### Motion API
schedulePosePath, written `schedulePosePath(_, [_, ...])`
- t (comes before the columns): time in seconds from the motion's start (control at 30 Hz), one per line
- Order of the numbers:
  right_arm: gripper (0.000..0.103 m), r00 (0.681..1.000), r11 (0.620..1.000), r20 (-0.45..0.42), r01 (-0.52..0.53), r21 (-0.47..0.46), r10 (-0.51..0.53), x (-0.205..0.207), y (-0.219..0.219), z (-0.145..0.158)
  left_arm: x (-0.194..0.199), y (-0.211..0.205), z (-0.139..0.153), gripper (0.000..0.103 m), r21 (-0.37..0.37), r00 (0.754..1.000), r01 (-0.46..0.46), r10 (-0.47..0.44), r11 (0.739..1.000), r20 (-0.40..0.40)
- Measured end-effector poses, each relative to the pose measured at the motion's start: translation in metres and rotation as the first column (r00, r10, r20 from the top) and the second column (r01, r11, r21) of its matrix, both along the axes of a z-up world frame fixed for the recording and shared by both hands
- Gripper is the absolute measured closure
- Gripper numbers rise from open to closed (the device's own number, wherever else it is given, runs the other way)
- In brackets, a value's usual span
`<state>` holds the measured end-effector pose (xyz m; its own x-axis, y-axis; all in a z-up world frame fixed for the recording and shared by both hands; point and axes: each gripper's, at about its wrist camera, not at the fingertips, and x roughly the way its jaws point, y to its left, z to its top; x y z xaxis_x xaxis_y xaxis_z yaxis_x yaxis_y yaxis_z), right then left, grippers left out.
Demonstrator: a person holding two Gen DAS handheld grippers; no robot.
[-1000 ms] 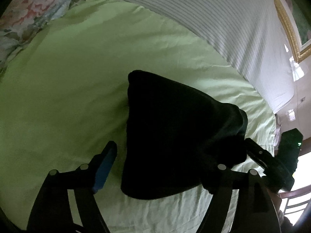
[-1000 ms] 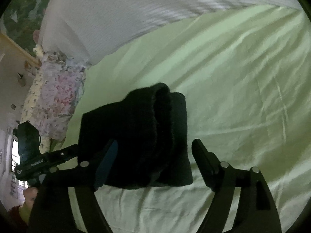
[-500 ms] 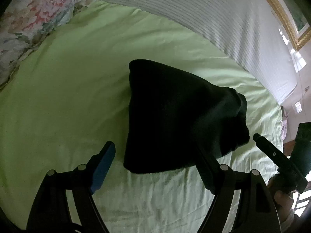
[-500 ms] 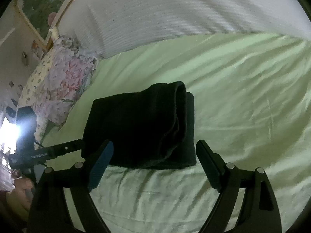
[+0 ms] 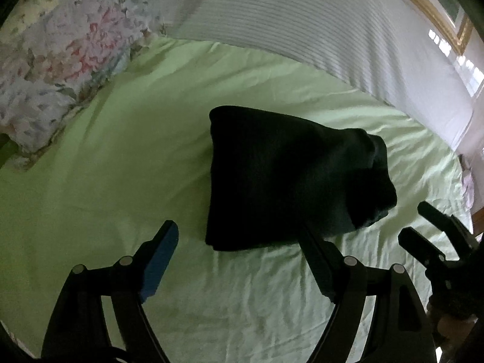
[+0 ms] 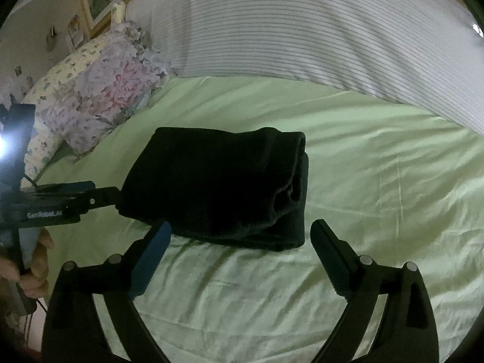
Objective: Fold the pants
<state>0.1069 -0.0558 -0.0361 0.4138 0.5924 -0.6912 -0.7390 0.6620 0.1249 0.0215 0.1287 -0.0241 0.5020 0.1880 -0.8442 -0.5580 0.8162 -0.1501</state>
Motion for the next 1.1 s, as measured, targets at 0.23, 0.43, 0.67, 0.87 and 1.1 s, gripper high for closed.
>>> schedulePosePath(0.23, [0.008, 0.998, 1.000, 0.059, -0.008, -0.020, 0.009, -0.011, 0.001, 0.001, -0.005, -0.012, 0.002, 0.020, 0.030, 1.000, -0.002, 0.002, 1.000, -0.008])
schedulePosePath(0.43, [0.006, 0.997, 1.000, 0.078, -0.011, -0.029, 0.013, -0.013, 0.005, -0.001, -0.006, -0.017, 0.005, 0.018, 0.075, 1.000, -0.009, 0.010, 0.997, -0.006])
schedulePosePath(0.67, [0.006, 0.997, 0.999, 0.076, -0.001, -0.034, 0.004, -0.011, 0.010, -0.007, -0.007, -0.021, 0.003, 0.018, 0.134, 1.000, -0.023, 0.024, 0.991, -0.007])
schedulePosePath(0.87, [0.006, 0.997, 0.999, 0.074, 0.005, -0.038, -0.002, -0.007, 0.014, -0.013, -0.006, -0.018, -0.002, 0.017, 0.141, 0.999, -0.036, 0.039, 0.989, -0.012])
schedulePosePath(1.1, [0.006, 0.995, 1.000, 0.094, 0.021, -0.015, -0.020, -0.005, 0.017, -0.019, -0.003, -0.018, -0.006, 0.017, 0.161, 0.999, -0.043, 0.043, 0.986, 0.004])
